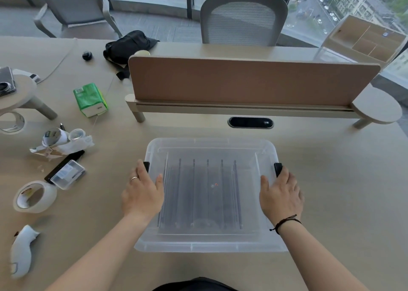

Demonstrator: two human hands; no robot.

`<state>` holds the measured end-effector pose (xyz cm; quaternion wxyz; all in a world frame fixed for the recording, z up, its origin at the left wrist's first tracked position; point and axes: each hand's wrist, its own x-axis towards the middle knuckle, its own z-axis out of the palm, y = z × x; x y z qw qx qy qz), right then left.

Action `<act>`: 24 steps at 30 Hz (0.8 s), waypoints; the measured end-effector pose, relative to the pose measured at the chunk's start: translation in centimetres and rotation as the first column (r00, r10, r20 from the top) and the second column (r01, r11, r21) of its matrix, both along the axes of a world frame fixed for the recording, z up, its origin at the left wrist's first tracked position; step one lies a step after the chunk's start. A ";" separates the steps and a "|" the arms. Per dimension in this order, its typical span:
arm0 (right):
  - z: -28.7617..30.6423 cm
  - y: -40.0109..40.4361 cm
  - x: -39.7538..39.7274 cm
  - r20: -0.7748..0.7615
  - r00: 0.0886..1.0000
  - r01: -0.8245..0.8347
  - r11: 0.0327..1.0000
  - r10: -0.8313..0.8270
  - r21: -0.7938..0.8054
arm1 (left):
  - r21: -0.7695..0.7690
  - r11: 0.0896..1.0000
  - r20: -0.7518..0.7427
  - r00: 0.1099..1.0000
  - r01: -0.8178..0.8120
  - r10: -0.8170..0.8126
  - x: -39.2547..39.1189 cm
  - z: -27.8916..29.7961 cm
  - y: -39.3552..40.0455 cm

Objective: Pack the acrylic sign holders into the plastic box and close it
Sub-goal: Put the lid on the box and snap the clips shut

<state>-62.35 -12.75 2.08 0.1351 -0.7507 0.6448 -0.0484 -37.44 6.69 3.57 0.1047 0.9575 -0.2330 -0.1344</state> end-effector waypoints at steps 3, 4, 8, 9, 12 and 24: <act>0.6 1.3 0.9 -0.052 0.983 -0.180 0.983 0.178 -0.023 | -0.004 0.992 0.084 0.988 0.130 -0.129 -0.6 -0.1 -0.2; 0.7 1.8 1.4 -0.060 0.968 -0.245 0.970 0.244 -0.012 | -0.016 0.984 0.089 0.981 0.177 -0.175 -0.9 -0.1 -0.5; 0.8 1.8 2.2 -0.067 0.943 -0.323 0.946 0.325 0.037 | 0.010 0.954 0.074 0.951 0.300 -0.300 -0.7 -0.2 -1.2; 0.9 1.1 1.8 -0.077 0.945 -0.314 0.948 0.317 0.045 | 0.023 0.953 0.060 0.951 0.303 -0.304 -0.2 -0.3 -1.1; 1.0 -1.3 -0.1 -0.063 0.964 -0.252 0.964 0.258 0.083 | 0.027 0.945 0.037 0.945 0.325 -0.326 1.3 -0.2 -0.3; 0.4 -2.3 -0.8 0.070 0.977 -0.208 0.971 0.200 0.120 | 0.034 0.947 0.006 0.947 0.320 -0.320 1.7 -0.4 -0.4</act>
